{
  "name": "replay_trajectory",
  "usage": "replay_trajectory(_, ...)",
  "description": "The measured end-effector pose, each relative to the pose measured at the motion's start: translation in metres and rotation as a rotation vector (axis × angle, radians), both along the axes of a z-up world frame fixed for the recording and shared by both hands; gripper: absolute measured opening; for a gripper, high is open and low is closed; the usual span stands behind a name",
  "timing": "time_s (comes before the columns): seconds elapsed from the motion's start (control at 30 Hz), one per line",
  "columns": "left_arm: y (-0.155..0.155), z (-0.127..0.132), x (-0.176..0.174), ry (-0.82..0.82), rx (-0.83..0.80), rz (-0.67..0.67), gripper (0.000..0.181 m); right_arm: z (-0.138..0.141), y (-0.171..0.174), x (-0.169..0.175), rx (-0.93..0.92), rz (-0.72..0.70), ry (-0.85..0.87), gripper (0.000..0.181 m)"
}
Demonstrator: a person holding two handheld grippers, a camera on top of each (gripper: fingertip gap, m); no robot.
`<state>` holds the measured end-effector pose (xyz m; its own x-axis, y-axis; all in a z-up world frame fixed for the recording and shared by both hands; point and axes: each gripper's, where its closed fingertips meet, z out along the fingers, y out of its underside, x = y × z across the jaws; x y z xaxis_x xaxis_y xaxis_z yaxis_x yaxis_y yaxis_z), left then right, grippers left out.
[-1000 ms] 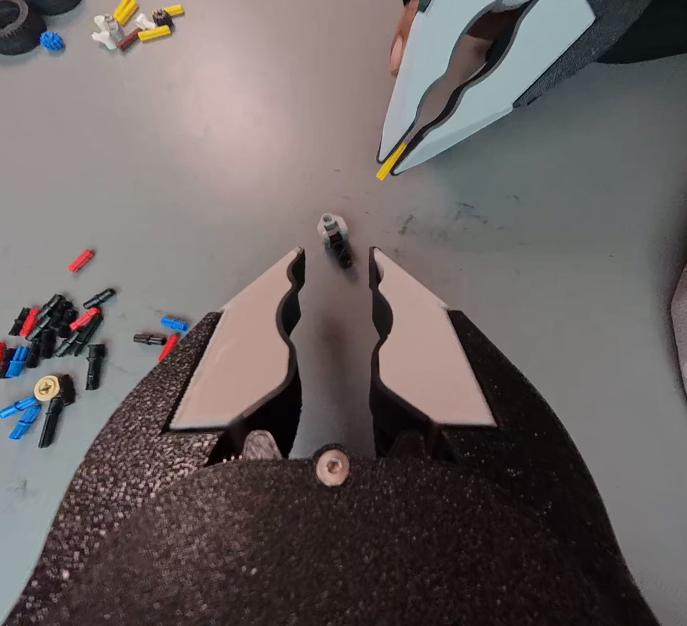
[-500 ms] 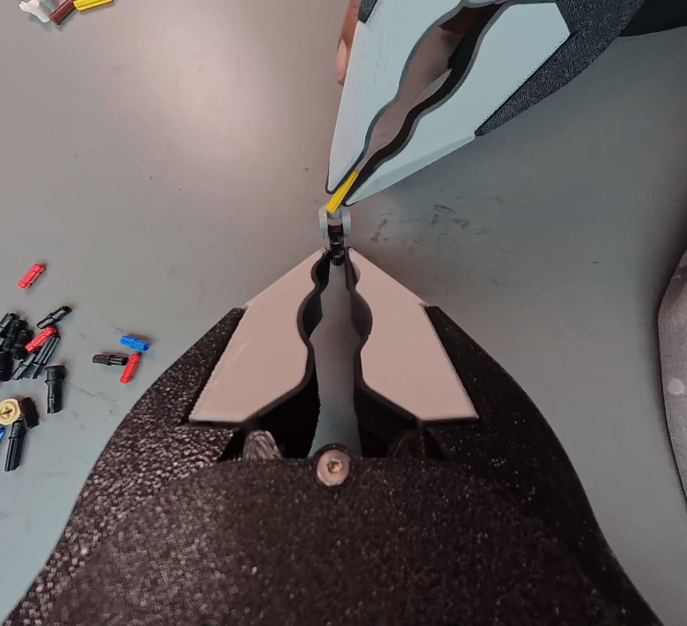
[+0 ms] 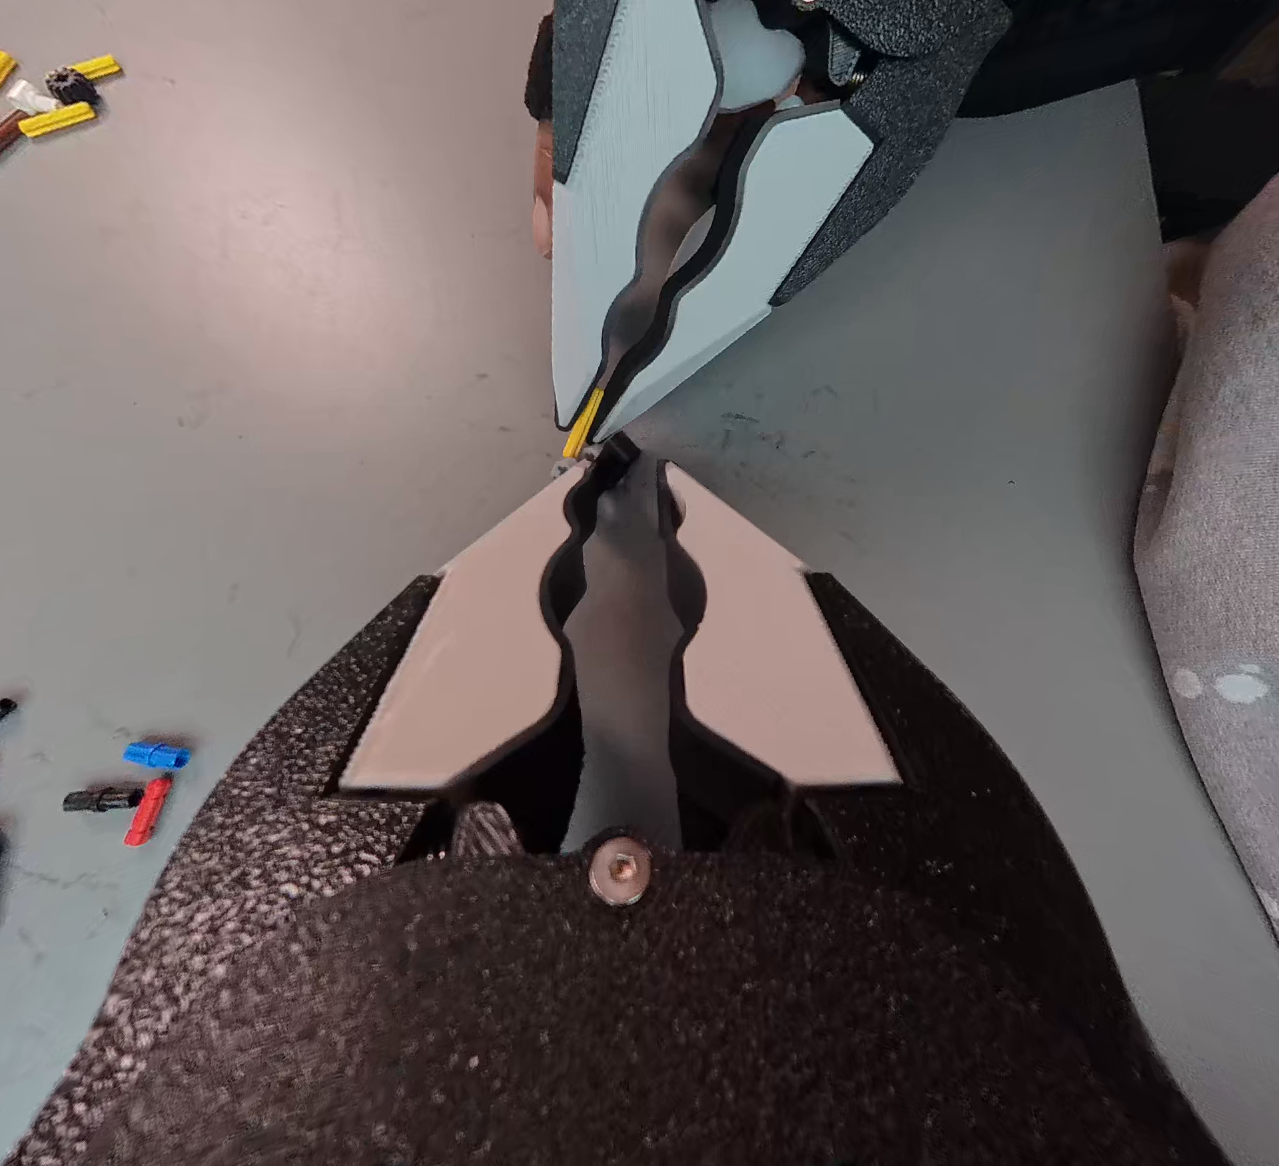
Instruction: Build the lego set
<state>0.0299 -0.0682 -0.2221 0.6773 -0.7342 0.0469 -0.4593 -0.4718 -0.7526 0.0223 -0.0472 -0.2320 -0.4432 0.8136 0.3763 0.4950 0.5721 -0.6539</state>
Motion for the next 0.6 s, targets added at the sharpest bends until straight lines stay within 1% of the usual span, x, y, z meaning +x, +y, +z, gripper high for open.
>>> replay_trajectory(0.03, 0.000, 0.000, 0.001, -0.003, 0.009, -0.018, 0.017, -0.002, 0.000, 0.000, 0.004, 0.004, -0.003, 0.003)
replay_trajectory(0.1, 0.000, -0.001, -0.001, 0.011, 0.031, -0.047, 0.017, -0.003, -0.002, 0.000, 0.005, 0.013, -0.005, 0.003)
replay_trajectory(0.27, 0.002, -0.003, -0.006, 0.119, 0.122, -0.139, 0.018, -0.004, -0.002, 0.000, -0.008, 0.023, -0.008, 0.003)
replay_trajectory(0.37, 0.002, -0.004, -0.006, 0.152, 0.149, -0.191, 0.019, -0.004, -0.002, 0.000, -0.011, 0.025, -0.007, 0.003)
replay_trajectory(0.5, 0.004, -0.004, -0.007, 0.167, 0.161, -0.193, 0.017, -0.003, 0.003, 0.002, -0.004, 0.020, -0.010, 0.003)
replay_trajectory(0.6, 0.006, -0.004, -0.007, 0.183, 0.172, -0.172, 0.014, 0.007, 0.006, 0.002, -0.049, 0.003, 0.021, 0.003)
